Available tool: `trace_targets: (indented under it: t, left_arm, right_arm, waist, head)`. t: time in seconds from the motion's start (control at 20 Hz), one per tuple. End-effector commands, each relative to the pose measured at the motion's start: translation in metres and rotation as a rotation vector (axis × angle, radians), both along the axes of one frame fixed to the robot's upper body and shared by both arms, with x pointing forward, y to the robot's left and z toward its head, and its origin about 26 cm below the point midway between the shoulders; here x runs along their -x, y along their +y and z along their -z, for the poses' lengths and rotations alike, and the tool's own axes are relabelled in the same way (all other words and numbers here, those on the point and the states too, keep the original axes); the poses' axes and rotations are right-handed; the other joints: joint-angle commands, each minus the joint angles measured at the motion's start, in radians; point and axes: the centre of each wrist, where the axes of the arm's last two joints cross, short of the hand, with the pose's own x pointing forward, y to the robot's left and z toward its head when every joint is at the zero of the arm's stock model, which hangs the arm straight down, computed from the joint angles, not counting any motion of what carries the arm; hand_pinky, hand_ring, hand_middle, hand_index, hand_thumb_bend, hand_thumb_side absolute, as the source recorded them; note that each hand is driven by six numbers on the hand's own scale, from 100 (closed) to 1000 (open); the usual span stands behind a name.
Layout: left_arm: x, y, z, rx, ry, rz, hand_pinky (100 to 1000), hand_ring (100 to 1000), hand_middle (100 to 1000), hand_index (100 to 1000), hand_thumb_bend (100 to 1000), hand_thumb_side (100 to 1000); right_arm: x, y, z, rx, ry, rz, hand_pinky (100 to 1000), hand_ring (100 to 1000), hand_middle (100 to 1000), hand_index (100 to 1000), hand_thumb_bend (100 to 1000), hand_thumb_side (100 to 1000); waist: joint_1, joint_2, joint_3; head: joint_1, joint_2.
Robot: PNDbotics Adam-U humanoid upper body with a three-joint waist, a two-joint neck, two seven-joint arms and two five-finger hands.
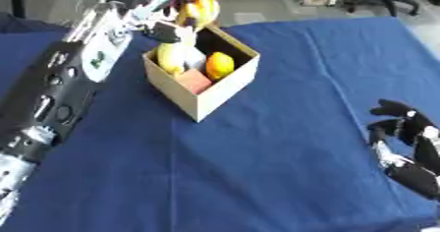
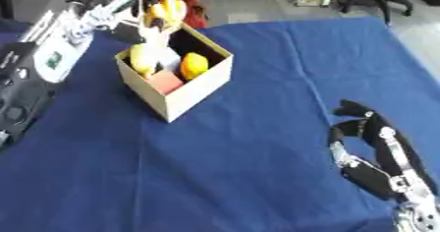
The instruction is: Pick up objects on the table and place them in the box.
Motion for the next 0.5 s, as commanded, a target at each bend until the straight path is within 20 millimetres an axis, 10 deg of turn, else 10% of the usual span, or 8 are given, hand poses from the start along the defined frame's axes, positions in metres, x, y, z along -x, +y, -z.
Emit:
trace_targets:
  t: [0.05,0.5]
  left_arm:
    - [-0.001,-0.004,-0.006,-0.055,0.013,0.027,731,573,618,820,292,517]
    - [0.006,0.016,-0.009,-0.048,0.014,0.004,760,614,663,841,224,477]
  right_arm:
    - [-0.001,-0.003,-0.006,0.014,-0.018,-0.005,698,676,750,883,100,314]
    - [-0.001,-0.005,-0.007,0.015,-0.022,0.006,698,676,748,881,100,314]
  waist:
    - [0.0,-0.016,-0.002]
    - [0.004,-0.01,0.01]
  head:
    - [0.0,-0.003]
    - [-0.013,-0.008]
